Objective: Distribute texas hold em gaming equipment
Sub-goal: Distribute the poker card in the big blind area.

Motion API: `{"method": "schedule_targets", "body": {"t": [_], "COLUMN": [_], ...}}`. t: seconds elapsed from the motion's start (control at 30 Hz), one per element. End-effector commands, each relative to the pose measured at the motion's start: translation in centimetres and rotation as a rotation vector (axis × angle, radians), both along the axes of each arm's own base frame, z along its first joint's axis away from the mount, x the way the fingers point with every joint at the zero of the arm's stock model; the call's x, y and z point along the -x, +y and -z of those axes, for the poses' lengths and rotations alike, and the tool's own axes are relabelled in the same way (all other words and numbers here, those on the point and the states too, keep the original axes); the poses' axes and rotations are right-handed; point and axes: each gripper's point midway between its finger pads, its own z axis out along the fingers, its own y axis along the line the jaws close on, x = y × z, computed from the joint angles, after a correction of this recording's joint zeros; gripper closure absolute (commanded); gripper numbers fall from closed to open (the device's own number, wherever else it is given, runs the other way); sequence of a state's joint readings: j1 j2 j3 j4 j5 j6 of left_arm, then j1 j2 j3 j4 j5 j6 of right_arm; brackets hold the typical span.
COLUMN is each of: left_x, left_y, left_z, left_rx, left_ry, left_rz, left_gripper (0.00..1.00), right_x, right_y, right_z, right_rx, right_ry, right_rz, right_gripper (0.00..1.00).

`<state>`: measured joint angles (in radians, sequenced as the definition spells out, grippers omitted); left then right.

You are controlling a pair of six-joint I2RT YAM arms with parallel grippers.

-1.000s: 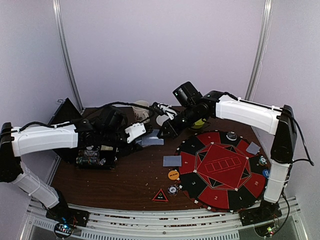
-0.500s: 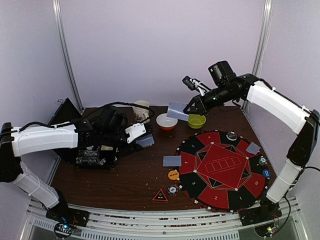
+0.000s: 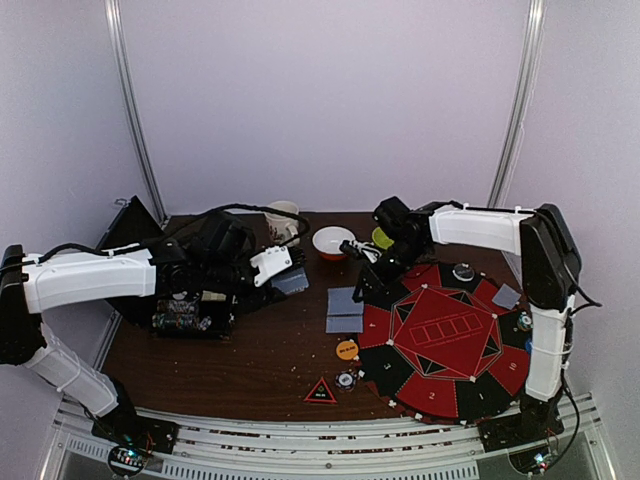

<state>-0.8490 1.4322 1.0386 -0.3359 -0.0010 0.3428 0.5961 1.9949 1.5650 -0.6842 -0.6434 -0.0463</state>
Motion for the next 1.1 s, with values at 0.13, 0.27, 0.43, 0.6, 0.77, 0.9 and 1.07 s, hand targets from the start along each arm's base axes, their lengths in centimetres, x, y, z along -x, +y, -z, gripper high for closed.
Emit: {"method": "schedule_targets", "body": {"t": [0.13,0.27,0.43,0.6,0.77,0.9,1.07], "left_x": [-0.5,-0.5,-0.5,-0.6,-0.5,-0.5,-0.5], "left_y": [-0.7,-0.7,-0.7,-0.6,-0.7,-0.7,-0.7], "left_z": [-1.0,-0.9,-0.9,-0.8,-0.8,-0.7,-0.8], "left_rx": [0.036,0.032,0.032,0.028,0.031,0.029,0.031], "left_ry": [-0.041,-0.038,-0.038,-0.038,-0.035,-0.033,-0.035], "left_rz": [0.008,0.008,0.008,0.007,0.009,0.009,0.009], "left_gripper": [0.55,0.55,0.55,0.55,0.55,0.55,0.55], "right_x": [1.5,1.2,1.2,1.4,0.6,0.1,-1.3], "right_y": [1.6,2.2,2.1,1.6,1.0,0.5,-0.6], "right_z": [3.1,3.6,4.2,5.1,5.4,5.1,3.3], "right_rx": [-0.002,-0.021,-0.017,0.005,0.038,0.067,0.121], "right_ry": [0.125,0.146,0.145,0.159,0.129,0.106,0.016], "right_rz": [-0.131,-0.118,-0.100,-0.071,-0.023,0.000,0.050], "right_gripper": [1.00,1.00,1.00,1.00,0.87,0.78,0.67]}}
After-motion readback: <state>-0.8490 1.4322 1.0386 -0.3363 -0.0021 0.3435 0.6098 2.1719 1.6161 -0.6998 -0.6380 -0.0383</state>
